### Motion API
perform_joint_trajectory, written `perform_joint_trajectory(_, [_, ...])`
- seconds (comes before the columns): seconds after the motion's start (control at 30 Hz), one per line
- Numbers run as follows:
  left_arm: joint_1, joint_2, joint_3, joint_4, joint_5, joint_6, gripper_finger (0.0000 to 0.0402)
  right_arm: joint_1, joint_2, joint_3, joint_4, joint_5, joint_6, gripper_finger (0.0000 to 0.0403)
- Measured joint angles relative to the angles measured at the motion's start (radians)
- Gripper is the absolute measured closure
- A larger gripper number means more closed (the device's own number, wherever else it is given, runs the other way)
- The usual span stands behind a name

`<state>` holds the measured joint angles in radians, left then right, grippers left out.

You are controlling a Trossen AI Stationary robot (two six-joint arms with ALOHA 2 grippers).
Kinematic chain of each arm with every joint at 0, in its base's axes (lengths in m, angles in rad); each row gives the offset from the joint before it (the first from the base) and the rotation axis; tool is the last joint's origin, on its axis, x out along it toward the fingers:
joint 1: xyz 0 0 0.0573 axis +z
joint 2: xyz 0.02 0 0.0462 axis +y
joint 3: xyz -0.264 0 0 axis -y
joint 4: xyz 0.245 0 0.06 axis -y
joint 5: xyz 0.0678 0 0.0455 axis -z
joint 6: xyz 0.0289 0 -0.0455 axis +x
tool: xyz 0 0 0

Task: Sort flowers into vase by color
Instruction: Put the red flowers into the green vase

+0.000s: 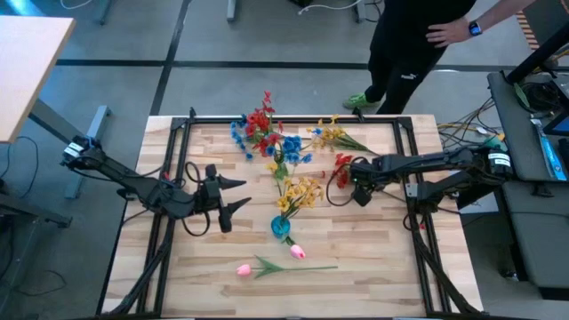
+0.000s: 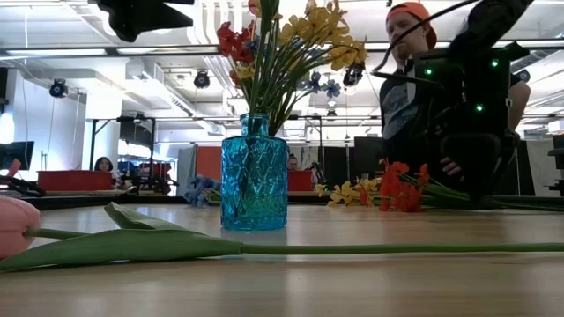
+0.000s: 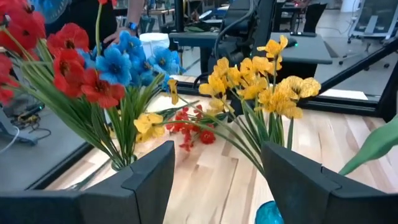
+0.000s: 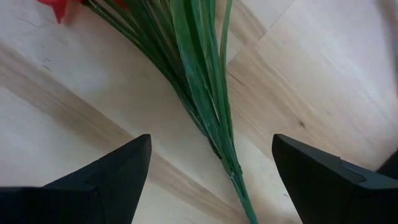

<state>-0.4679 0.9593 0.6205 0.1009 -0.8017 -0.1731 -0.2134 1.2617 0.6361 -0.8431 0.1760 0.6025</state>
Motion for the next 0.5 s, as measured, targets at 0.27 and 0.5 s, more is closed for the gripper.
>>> perform_joint_trajectory(0.27, [0.0, 0.019, 0.0, 0.001, 0.0, -0.067, 0.0178, 0.0, 0.0, -0.052, 0.108, 0.0, -0.001, 0.0078])
perform_joint_trajectory(0.5, [0.0, 0.038, 0.0, 0.001, 0.0, -0.103, 0.0178, 0.002, -0.003, -0.096, 0.174, -0.011, 0.016, 0.0146])
